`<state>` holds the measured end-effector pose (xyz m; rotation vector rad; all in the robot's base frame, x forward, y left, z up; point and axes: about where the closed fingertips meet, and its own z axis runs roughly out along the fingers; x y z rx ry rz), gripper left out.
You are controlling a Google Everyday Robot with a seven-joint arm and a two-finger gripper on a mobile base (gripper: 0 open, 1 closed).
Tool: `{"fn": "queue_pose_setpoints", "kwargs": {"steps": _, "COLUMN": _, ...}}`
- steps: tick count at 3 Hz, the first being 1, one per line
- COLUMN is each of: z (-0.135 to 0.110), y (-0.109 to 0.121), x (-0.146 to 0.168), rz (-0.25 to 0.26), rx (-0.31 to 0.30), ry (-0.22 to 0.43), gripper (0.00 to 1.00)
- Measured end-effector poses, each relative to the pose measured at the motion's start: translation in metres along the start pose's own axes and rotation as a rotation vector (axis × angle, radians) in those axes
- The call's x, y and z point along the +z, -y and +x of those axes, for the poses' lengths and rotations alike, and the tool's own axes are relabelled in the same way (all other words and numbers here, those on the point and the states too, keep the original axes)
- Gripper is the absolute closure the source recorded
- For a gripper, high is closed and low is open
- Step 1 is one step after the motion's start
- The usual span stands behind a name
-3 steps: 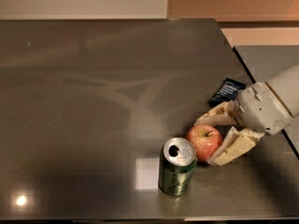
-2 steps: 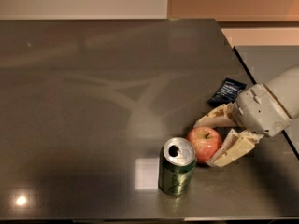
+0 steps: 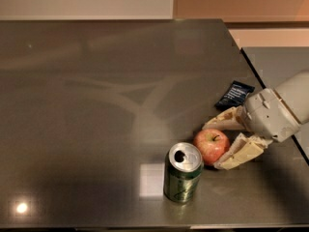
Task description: Move apple near green can
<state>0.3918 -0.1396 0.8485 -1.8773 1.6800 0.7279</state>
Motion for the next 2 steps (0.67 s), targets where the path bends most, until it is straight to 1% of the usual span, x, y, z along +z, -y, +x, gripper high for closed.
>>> {"fn": "queue_pose_setpoints", "kwargs": {"steps": 1, "z": 0.0019, "y": 0.003, "x": -0.0007, "rz": 0.021, "rx": -0.003, "ry": -0.007, "gripper": 0.0}}
{"fn": "queue_pose_setpoints", "kwargs": {"steps": 2, "z": 0.0019, "y": 0.003, "x": -0.0007, "rz": 0.021, "rx": -0.004, "ry": -0.007, "gripper": 0.0}}
